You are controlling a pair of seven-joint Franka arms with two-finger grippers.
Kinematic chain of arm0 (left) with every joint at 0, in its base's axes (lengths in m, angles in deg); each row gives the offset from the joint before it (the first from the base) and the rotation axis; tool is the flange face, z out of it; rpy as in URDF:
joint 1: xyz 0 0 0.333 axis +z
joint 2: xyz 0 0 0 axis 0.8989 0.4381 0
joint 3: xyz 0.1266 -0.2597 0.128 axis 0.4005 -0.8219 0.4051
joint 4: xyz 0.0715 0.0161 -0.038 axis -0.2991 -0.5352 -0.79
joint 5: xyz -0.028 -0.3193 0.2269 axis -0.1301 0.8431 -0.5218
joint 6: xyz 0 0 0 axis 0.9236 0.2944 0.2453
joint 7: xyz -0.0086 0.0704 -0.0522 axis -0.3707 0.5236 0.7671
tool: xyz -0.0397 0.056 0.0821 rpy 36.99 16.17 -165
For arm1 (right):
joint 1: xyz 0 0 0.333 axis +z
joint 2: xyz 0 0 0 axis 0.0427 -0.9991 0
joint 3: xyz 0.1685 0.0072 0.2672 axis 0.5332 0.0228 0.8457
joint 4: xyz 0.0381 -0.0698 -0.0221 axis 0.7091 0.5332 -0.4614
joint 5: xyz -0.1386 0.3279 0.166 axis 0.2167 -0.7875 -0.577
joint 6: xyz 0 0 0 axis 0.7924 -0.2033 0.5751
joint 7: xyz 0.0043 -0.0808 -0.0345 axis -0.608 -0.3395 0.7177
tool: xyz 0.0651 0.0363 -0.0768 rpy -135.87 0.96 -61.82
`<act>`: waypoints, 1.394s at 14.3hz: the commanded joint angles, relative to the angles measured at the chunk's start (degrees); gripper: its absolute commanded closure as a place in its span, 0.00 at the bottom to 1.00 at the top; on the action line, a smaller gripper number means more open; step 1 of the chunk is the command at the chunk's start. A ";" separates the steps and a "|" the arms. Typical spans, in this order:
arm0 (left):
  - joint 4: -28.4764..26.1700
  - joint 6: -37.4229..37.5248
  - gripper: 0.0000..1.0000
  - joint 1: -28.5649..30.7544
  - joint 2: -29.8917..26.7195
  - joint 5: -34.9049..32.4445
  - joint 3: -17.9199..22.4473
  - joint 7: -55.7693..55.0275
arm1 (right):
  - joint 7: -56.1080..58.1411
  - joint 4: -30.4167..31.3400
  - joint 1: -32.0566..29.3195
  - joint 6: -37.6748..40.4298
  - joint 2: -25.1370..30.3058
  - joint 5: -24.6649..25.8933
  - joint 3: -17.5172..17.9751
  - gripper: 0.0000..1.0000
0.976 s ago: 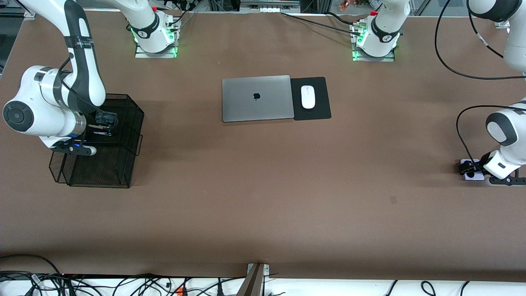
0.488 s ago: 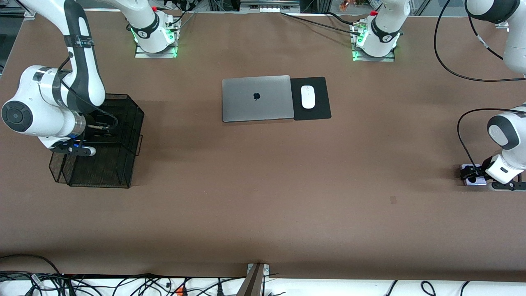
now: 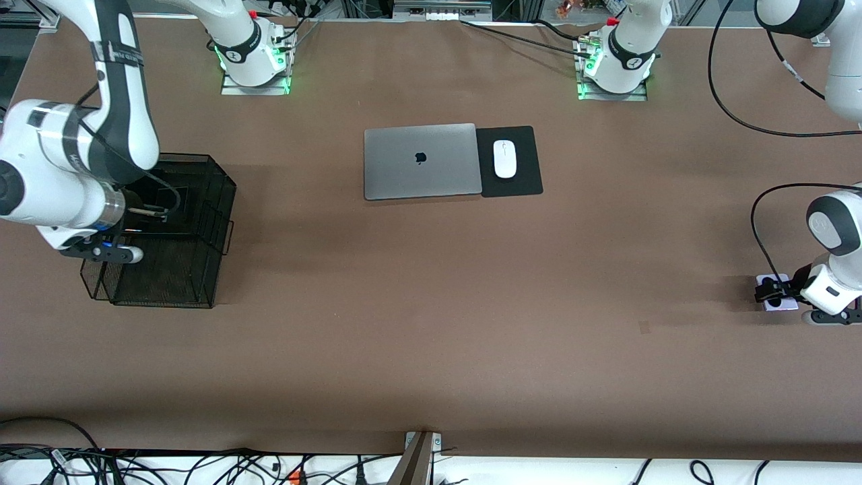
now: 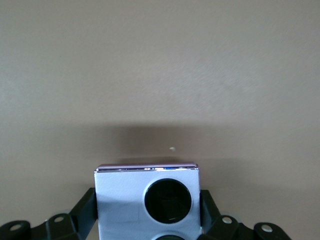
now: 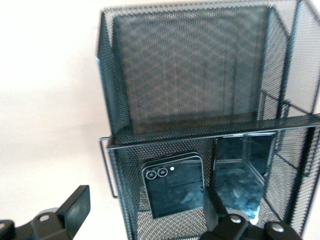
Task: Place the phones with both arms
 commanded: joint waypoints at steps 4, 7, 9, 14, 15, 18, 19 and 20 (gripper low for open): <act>5.77 11.75 0.73 -7.31 -2.87 0.11 0.30 -11.12 | -0.05 -12.43 -1.36 7.54 -5.27 -0.19 -0.50 0.00; 5.86 16.14 0.73 -12.23 -5.16 0.02 0.47 -19.64 | 1.87 -13.66 -2.51 7.46 -5.54 -0.20 -0.41 0.00; 5.86 18.96 0.73 -15.84 -6.22 -0.07 0.39 -26.06 | 2.93 -14.28 -3.65 7.19 -5.62 -1.77 -0.41 0.00; 5.95 22.66 0.73 -25.51 -6.57 -0.07 0.48 -39.52 | 3.11 -26.82 -7.16 16.22 -12.81 -8.88 -0.41 0.00; 6.04 23.01 0.73 -27.17 -6.57 -0.07 0.39 -41.01 | 3.11 -29.81 -8.39 18.24 -14.48 -10.12 -0.41 0.00; 7.61 27.30 0.73 -34.20 -6.31 0.02 0.48 -46.28 | 3.02 -37.28 -12.52 23.35 -18.53 -15.12 -0.23 0.01; 8.23 28.62 0.73 -36.92 -5.96 0.02 0.56 -48.39 | 3.02 -40.01 -13.66 25.28 -20.11 -15.83 -0.15 0.01; 8.41 29.07 0.73 -39.56 -5.78 0.10 0.65 -50.94 | 3.11 -42.99 -14.28 27.12 -21.69 -15.93 -0.15 0.01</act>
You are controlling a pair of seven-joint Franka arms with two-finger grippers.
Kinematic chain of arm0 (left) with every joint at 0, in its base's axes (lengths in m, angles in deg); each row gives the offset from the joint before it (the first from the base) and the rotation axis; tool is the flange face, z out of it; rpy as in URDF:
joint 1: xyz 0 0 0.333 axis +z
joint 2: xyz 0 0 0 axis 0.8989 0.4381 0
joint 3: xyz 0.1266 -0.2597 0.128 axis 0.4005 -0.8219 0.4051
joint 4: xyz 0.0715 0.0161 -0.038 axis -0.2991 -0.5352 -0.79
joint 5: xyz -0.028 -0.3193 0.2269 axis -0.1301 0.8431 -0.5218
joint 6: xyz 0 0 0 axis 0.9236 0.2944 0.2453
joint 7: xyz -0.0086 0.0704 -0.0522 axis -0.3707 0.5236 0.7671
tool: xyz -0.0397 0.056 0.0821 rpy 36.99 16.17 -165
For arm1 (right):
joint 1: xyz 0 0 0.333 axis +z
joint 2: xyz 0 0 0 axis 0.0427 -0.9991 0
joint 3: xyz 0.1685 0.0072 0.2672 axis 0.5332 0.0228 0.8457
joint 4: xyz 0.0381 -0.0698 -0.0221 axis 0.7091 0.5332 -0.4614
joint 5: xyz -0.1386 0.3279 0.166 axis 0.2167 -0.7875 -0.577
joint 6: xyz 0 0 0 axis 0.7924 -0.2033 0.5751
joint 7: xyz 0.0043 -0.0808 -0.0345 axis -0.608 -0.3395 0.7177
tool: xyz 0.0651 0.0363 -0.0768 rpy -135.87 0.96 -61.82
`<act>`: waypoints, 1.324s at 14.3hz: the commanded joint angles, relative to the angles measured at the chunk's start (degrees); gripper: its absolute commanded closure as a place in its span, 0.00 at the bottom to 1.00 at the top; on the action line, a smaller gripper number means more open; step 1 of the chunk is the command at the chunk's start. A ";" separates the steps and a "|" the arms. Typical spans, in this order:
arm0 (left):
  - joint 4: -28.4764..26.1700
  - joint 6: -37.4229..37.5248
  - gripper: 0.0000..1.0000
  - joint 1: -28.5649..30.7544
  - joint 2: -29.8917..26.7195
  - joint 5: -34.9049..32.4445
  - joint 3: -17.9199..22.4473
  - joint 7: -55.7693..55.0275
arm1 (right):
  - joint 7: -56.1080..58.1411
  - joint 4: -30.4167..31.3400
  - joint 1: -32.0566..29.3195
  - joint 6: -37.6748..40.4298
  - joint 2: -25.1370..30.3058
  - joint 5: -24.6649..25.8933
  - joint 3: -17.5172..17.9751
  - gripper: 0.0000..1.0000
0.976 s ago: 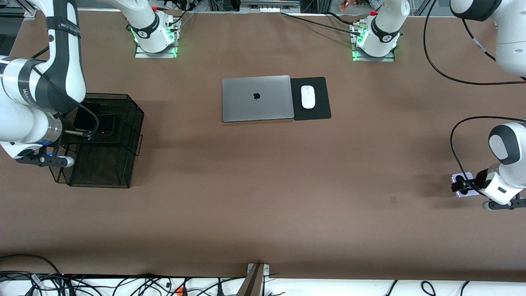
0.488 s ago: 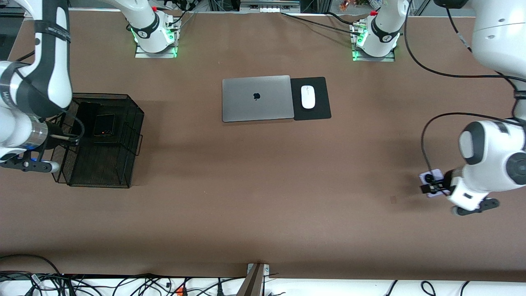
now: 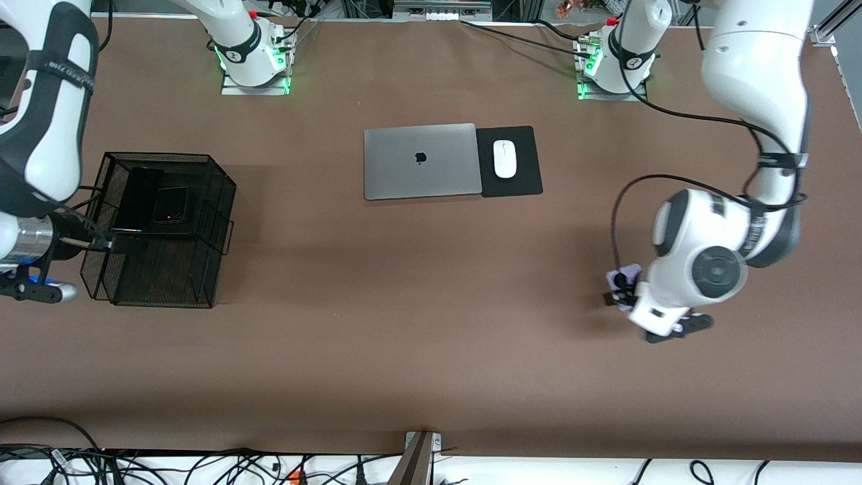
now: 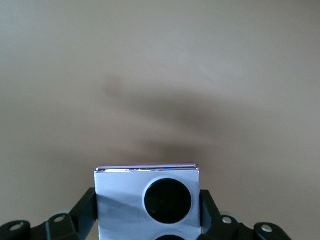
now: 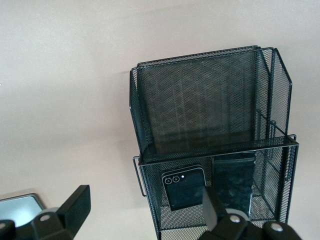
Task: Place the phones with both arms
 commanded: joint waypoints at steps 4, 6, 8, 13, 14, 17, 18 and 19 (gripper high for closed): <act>3.21 3.09 0.73 -13.77 2.28 0.37 1.37 -16.08 | 0.26 -11.03 -3.61 7.44 -5.55 -4.08 2.34 0.01; 4.97 3.01 0.73 -16.15 3.42 0.90 1.19 -17.50 | -1.93 -10.95 -3.08 7.45 -4.94 -7.07 2.43 0.01; 8.04 2.48 0.73 -18.78 5.52 0.90 1.02 -16.80 | -3.62 -10.16 -1.86 7.62 -4.33 -7.52 2.52 0.01; 16.83 -4.96 0.72 -27.57 13.87 1.51 0.84 -14.87 | -2.91 0.88 3.14 1.67 1.29 -4.46 2.25 0.01; 17.19 -6.91 0.72 -29.07 14.76 2.30 0.84 -14.26 | -2.91 5.27 4.99 -1.57 3.83 -2.70 2.25 0.01; 17.28 -13.76 0.72 -31.36 17.13 2.83 0.23 -12.85 | -2.91 14.09 7.03 -8.27 9.03 -1.10 2.34 0.01; 17.37 -15.00 0.72 -31.45 17.66 2.83 -0.03 -12.85 | -2.91 14.36 7.11 -8.46 9.13 -1.10 2.34 0.01; 17.63 -16.49 0.72 -31.63 18.19 2.83 -0.04 -12.85 | -2.91 14.37 7.11 -8.46 9.13 -1.10 2.34 0.01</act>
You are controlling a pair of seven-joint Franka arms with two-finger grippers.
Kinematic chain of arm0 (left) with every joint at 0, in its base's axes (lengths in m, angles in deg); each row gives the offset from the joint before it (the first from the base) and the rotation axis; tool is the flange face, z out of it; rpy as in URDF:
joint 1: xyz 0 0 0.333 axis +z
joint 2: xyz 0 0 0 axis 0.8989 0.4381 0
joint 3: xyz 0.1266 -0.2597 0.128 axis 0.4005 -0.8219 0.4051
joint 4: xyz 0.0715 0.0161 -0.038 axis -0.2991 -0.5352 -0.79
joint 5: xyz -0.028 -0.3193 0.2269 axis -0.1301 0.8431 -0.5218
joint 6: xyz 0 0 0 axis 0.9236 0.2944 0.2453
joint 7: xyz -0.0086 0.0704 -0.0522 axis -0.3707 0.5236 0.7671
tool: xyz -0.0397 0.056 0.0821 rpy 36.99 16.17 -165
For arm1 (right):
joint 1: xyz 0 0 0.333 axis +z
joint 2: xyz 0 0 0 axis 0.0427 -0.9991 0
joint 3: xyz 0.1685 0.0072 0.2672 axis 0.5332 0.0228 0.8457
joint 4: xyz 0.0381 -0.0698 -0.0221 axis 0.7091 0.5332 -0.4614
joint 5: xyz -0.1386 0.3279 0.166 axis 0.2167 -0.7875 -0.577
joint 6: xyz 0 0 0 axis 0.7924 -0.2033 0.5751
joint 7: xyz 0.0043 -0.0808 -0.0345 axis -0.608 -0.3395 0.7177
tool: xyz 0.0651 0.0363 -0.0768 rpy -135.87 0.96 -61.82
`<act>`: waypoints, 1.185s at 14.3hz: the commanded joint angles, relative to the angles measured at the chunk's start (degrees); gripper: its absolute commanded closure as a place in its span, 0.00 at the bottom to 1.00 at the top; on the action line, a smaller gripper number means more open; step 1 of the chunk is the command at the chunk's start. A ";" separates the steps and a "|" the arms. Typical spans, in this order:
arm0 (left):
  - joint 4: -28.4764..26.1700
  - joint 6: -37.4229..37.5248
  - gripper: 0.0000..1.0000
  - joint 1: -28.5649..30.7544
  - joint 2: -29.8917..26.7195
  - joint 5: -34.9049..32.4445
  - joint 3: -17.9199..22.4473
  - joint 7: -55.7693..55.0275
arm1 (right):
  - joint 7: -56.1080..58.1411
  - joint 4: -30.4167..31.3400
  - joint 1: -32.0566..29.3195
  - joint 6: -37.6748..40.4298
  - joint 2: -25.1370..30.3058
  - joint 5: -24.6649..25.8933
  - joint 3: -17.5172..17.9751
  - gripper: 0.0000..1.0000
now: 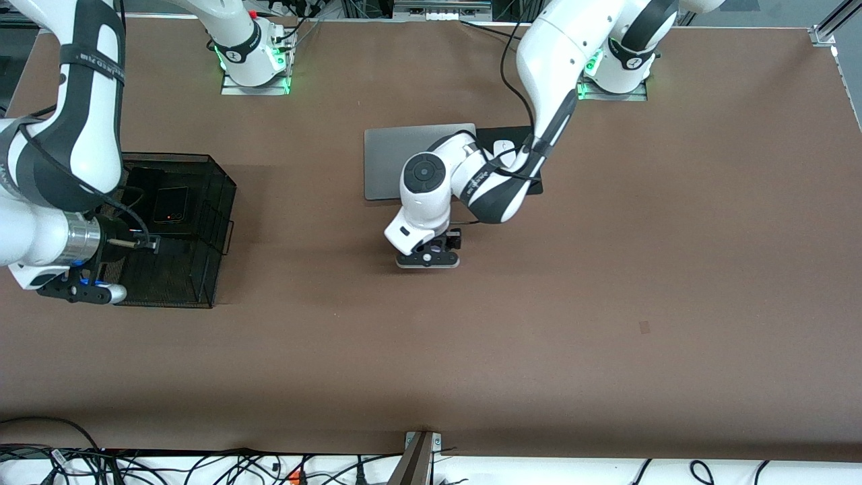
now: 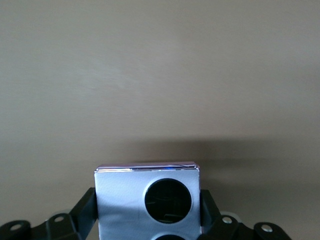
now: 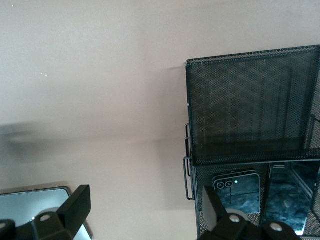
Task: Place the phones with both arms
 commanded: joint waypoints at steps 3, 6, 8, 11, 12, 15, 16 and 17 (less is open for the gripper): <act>7.11 -3.61 0.72 0.17 4.86 1.69 0.20 2.80 | -0.46 5.04 1.19 -1.88 3.86 0.80 0.07 0.01; 7.66 -4.75 0.69 0.26 5.92 1.60 0.55 2.89 | -0.46 4.95 1.19 -1.97 3.86 0.80 0.07 0.01; 7.57 -6.60 0.65 0.43 6.62 1.43 0.99 2.80 | -0.46 4.95 1.19 -1.88 3.86 0.80 0.15 0.01; 6.69 -6.60 0.65 0.79 6.71 1.16 1.16 2.27 | -0.46 4.86 1.19 -1.88 3.94 0.80 0.15 0.01; 6.69 -6.60 0.66 0.87 6.97 1.25 1.51 2.27 | -0.46 4.86 1.19 -1.88 3.86 0.80 0.15 0.01; 6.69 -6.78 0.66 0.79 8.11 1.16 2.30 2.01 | -0.46 4.86 1.19 -1.79 3.86 0.80 0.15 0.01; 6.78 -7.13 0.65 0.70 8.47 1.16 2.57 2.01 | -0.46 4.86 1.19 -1.79 3.86 0.80 0.15 0.01; 6.78 -7.48 0.57 0.70 8.56 1.16 2.57 1.14 | -0.46 4.86 1.19 -1.79 3.86 0.80 0.15 0.01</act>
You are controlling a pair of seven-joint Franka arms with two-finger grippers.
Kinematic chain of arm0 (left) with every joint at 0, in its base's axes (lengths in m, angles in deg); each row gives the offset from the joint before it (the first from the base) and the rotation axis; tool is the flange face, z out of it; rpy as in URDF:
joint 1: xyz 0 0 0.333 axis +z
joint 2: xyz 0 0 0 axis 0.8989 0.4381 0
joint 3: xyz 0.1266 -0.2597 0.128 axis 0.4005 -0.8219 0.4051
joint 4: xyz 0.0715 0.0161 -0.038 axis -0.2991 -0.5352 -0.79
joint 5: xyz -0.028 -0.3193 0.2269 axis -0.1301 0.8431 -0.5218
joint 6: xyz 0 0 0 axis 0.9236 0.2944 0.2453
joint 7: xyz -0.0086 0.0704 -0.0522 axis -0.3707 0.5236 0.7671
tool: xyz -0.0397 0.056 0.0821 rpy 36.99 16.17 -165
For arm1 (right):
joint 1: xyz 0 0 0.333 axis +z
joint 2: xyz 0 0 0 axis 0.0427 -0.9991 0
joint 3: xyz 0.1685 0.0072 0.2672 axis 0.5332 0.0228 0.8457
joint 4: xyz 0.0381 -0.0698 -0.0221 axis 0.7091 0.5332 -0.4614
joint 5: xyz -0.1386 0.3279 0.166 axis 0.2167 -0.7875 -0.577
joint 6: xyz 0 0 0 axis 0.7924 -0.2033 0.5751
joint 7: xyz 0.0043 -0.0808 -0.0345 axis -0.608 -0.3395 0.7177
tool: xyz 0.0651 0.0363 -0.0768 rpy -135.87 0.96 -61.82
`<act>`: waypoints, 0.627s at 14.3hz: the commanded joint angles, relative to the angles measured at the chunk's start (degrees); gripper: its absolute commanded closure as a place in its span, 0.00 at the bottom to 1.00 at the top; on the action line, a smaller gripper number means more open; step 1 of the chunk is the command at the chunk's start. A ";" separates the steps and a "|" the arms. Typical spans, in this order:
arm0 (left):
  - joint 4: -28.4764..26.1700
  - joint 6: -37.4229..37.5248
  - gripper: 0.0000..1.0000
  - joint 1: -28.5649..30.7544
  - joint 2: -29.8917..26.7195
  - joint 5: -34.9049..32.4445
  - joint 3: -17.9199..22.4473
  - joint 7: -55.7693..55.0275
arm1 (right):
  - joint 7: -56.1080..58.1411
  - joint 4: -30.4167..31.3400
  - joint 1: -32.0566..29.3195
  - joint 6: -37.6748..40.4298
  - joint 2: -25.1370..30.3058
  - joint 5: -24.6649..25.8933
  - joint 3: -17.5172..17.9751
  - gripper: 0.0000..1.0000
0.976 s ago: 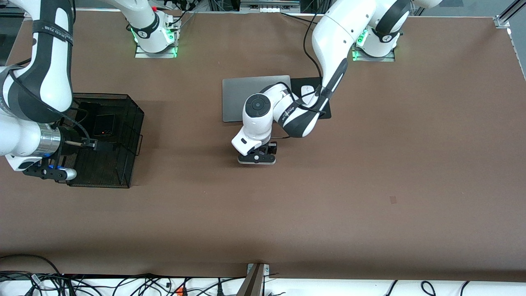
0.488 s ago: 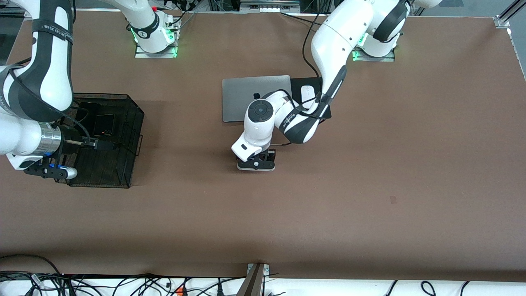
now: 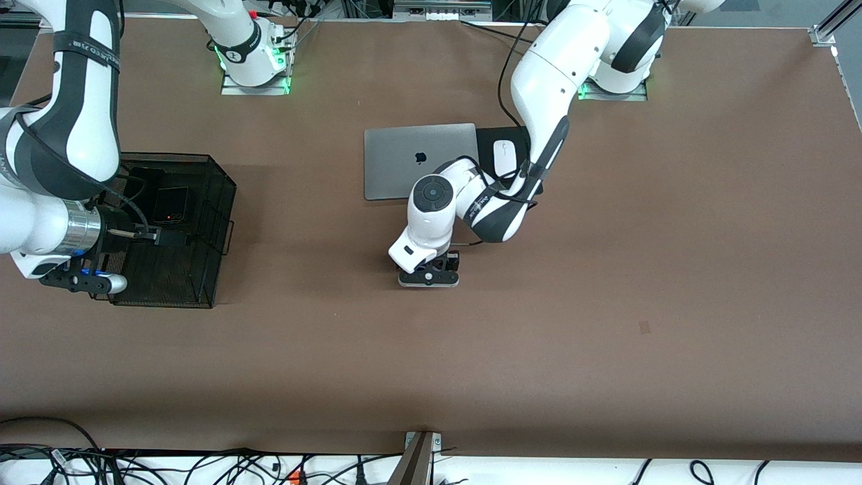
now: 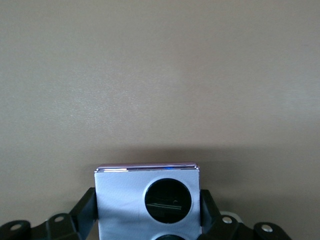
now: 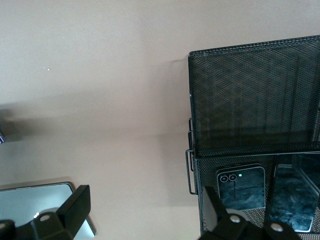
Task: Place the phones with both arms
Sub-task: 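Set the white phone down below the laptop and open the left gripper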
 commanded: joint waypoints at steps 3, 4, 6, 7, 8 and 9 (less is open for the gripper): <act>1.89 -0.68 0.00 -0.59 1.32 0.74 1.56 -2.41 | -0.46 1.94 0.63 -0.72 1.91 0.65 0.15 0.01; 1.97 -0.60 0.00 -0.85 1.23 0.74 1.92 -2.76 | -0.46 1.94 0.63 -0.72 1.91 0.73 0.15 0.01; 2.06 0.98 0.00 -0.94 0.09 0.74 2.01 -2.51 | -0.46 1.94 0.63 -0.63 1.91 0.73 0.15 0.01; 2.50 3.60 0.00 -0.59 -0.87 0.83 2.10 -2.07 | -0.46 1.94 0.63 -0.63 1.91 0.65 0.15 0.01; 2.85 7.02 0.00 -0.07 -1.75 0.83 2.01 -1.19 | -0.46 1.85 0.63 -0.63 1.91 0.64 0.15 0.01; 2.77 9.75 0.00 0.55 -3.59 0.92 2.01 0.56 | -0.46 1.85 0.63 -0.63 1.91 0.64 0.15 0.01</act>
